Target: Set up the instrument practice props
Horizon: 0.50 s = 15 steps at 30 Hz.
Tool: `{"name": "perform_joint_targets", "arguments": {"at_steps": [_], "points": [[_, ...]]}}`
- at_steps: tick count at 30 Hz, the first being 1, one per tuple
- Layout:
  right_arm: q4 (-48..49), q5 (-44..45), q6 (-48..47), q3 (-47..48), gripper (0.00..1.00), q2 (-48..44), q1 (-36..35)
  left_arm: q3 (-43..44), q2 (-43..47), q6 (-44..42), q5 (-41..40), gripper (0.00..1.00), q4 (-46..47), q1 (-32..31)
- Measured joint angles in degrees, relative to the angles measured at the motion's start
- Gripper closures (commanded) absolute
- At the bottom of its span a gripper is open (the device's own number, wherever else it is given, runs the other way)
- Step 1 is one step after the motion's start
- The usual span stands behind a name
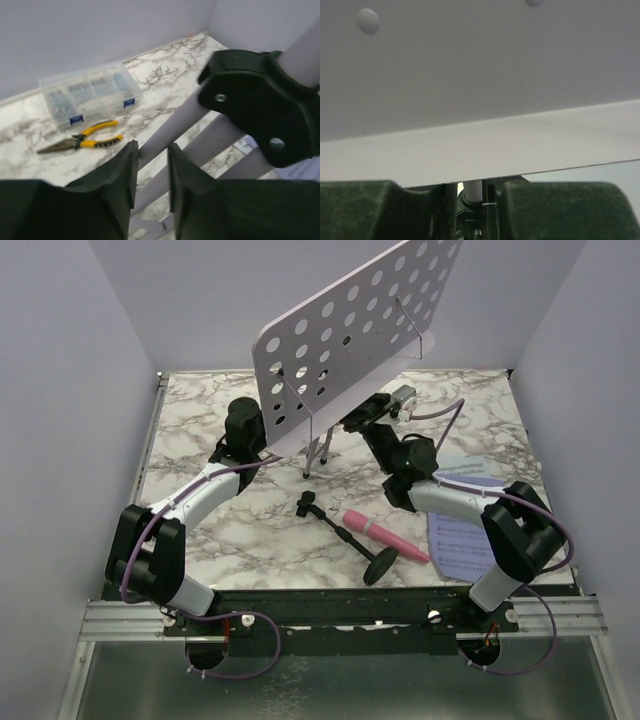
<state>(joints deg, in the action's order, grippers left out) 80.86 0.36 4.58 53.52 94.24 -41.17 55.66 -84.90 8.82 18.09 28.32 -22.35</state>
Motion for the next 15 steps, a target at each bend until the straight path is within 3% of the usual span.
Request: {"name": "perform_joint_targets", "arguments": {"at_steps": [4,15], "points": [[-2.71,-2.16,0.81,1.73,1.00,0.44,0.76,-0.83,-0.02,-0.24,2.14,0.92,1.27,-0.13],[-7.87,-8.17,2.05,7.32,0.98,3.10,2.36,-5.20,2.51,-0.74,-4.61,0.99,4.61,-0.66]]}}
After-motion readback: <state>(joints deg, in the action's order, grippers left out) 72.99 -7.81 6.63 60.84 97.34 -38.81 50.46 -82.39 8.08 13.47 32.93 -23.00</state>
